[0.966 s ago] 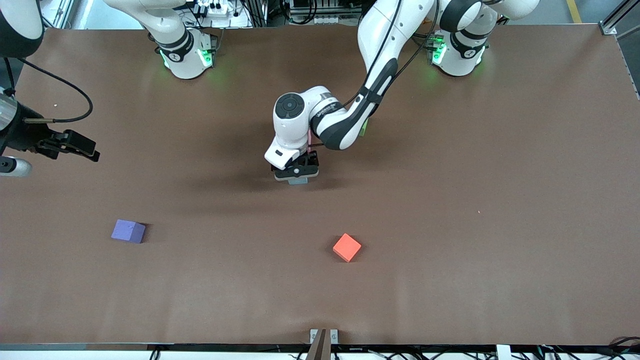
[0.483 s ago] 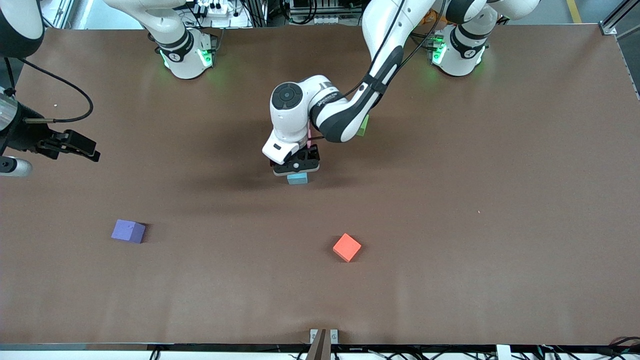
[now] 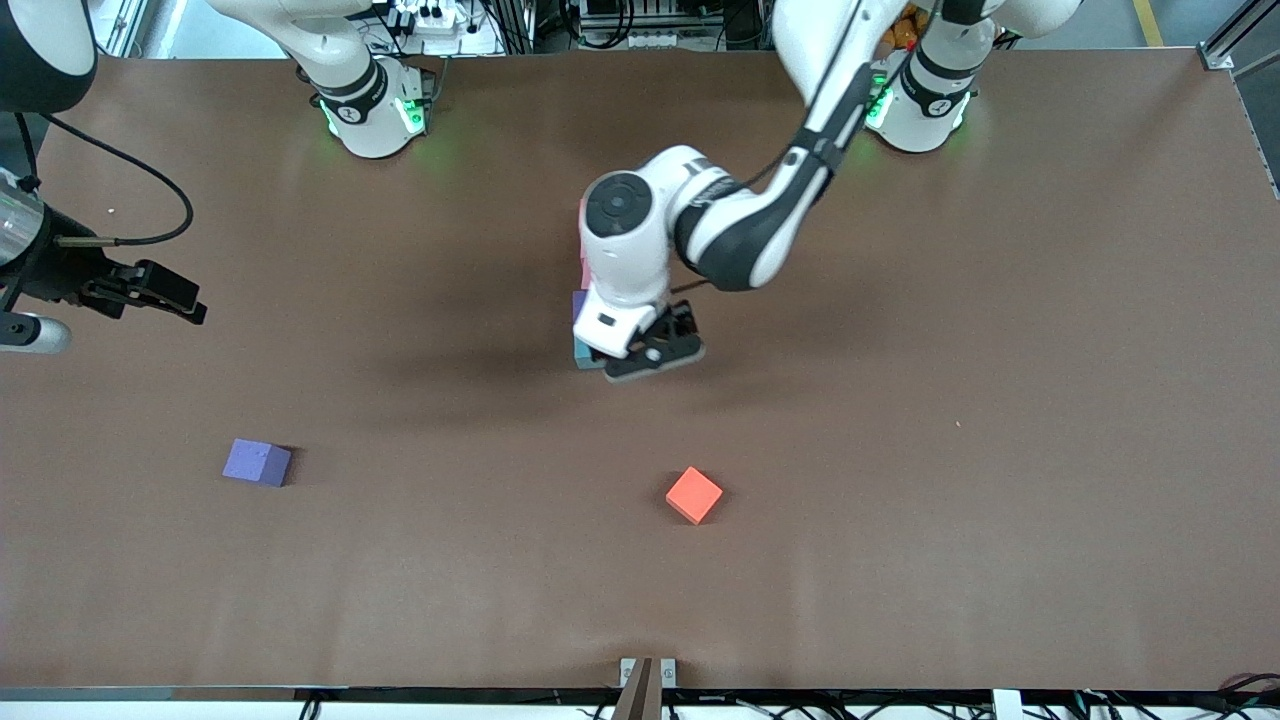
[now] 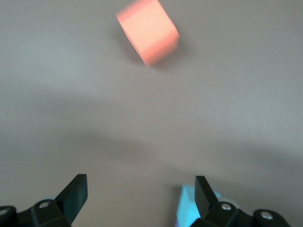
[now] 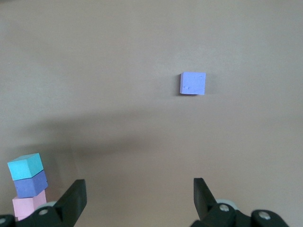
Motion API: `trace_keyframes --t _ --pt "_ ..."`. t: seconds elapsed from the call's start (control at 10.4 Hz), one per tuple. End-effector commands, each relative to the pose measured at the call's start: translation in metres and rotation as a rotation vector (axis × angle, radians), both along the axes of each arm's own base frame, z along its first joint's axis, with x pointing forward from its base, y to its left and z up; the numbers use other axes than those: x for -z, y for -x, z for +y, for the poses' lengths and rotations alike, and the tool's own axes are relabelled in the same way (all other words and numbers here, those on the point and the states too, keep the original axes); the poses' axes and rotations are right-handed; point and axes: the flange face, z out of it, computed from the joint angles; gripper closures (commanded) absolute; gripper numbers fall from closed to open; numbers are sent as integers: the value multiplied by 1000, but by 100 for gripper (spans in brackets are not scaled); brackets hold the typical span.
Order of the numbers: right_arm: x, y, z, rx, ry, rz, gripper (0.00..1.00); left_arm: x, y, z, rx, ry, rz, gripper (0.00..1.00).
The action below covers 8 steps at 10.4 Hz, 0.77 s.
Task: Arrange blocks into number 1
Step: 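Open the left gripper and withdraw it from the cyan block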
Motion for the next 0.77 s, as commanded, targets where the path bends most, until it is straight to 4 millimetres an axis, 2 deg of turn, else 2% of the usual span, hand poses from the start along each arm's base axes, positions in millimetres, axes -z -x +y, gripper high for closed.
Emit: trace_keyframes --t 0.0,0.1,0.19,0.39,0.48,0.68 --pt "-9 2 4 16 10 -13 0 -50 -51 95 -45 -16 7 0" --pt "-9 2 5 15 11 -15 0 -70 -74 144 -87 -15 7 0" --pt "-8 1 9 9 13 -15 0 -81 -87 183 -123 -27 27 0" --pt "-8 -1 8 9 14 -24 0 -92 -108 262 -180 -38 60 0" --pt "-10 0 8 9 14 -27 0 -95 -110 295 -206 -31 73 0" --pt "-20 1 9 33 13 -40 0 -112 -93 351 -266 -30 85 0"
